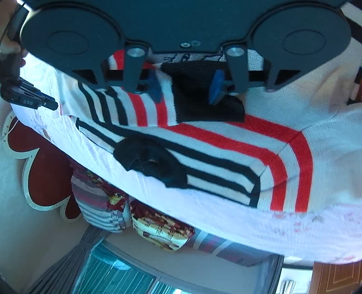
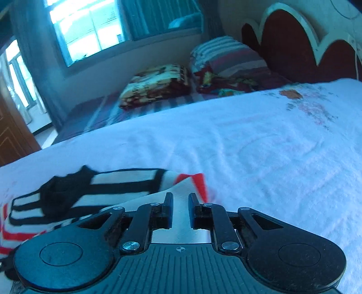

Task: Fold small clothes
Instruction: 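Lift the held sleeve and carry it across the body with the left gripper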

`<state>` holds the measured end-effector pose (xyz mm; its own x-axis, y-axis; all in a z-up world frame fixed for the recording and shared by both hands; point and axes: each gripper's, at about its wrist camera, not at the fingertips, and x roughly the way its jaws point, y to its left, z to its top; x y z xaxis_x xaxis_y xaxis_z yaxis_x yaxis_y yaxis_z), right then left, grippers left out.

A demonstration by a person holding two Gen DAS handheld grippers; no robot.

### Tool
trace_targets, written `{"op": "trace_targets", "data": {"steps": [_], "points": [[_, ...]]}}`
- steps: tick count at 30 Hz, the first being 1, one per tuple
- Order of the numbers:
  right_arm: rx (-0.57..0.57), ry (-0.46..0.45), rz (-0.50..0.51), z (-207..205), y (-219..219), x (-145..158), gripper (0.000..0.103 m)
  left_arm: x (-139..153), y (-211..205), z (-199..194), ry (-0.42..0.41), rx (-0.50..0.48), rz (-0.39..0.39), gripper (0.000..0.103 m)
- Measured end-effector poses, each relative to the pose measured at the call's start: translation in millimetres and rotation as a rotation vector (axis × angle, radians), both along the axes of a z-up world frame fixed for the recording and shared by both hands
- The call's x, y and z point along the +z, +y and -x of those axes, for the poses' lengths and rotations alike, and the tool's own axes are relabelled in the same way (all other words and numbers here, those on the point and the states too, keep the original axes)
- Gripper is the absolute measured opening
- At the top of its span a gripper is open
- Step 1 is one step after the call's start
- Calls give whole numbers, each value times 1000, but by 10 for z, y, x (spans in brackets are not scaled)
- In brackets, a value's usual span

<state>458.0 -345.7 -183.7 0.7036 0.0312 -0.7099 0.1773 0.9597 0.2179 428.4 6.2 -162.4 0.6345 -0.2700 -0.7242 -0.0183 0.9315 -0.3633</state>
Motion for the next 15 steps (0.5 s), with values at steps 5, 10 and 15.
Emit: {"op": "trace_targets", "data": {"steps": [5,10,15], "points": [[109,-13,44,253,440,45,53,60,-119,59,-40,-25,-77,75],[180,52,87,360,786,-140,53,-111,-87,-13,6,-14,-144,71],[191,101,127,451,899,-252,53,-63,38,9,40,2,-124,71]]}}
